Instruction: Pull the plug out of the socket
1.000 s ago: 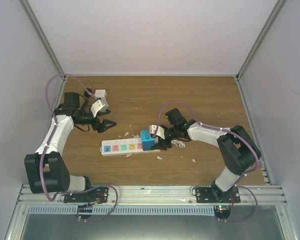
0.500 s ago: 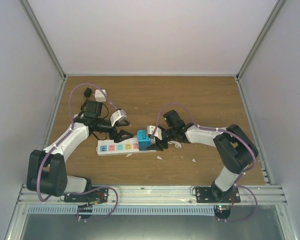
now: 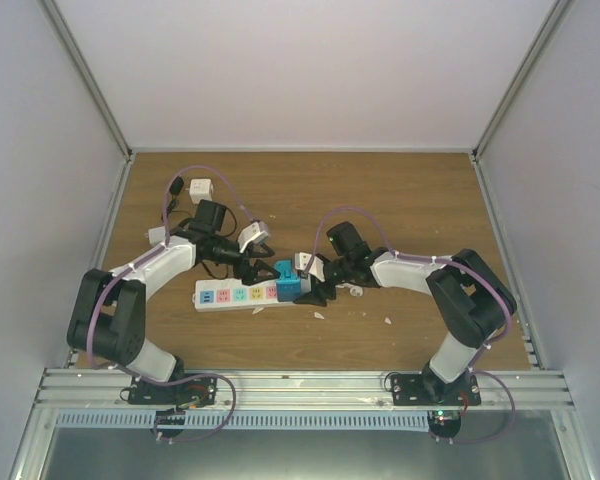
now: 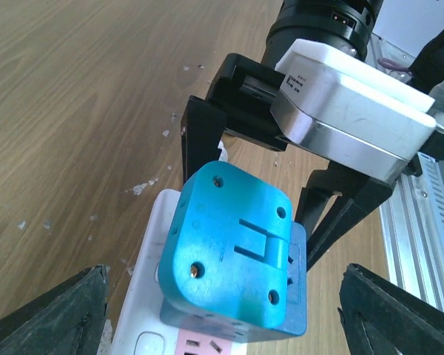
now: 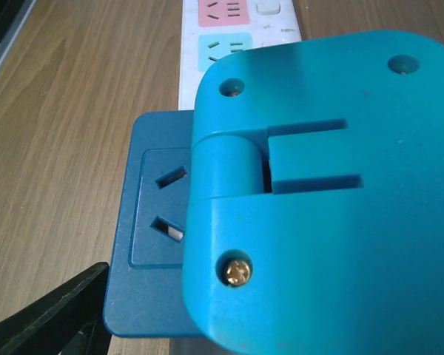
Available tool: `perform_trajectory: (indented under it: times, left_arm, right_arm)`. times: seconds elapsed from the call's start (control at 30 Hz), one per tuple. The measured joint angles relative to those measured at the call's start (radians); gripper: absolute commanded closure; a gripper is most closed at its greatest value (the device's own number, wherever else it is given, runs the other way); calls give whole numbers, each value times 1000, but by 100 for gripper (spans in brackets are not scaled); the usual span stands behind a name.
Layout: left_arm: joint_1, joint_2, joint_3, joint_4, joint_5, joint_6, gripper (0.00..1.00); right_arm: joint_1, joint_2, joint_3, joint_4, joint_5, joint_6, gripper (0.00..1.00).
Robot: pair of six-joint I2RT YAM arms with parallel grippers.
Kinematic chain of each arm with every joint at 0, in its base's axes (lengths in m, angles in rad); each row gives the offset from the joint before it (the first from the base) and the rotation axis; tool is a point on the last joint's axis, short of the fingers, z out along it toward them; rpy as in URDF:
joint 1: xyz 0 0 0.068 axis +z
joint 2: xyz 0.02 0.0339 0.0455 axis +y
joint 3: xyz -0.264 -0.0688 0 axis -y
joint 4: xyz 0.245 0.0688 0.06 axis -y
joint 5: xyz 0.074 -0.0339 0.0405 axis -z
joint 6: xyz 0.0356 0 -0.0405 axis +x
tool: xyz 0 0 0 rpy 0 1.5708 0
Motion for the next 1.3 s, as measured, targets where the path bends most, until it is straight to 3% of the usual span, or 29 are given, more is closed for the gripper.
perform_trajectory:
  times: [0.4, 0.77, 1.3]
  left_arm:
    - [-72, 108, 34, 25, -14, -35, 17]
    - [-89, 81, 44, -5, 44, 35, 37]
    - [-144, -7, 10, -18, 30, 89, 49]
  right_arm:
    - [-6, 0, 0, -1, -24, 10, 29]
    - [-20, 9, 0, 6, -39, 14, 36]
    - [-31, 14, 0, 14, -60, 18, 30]
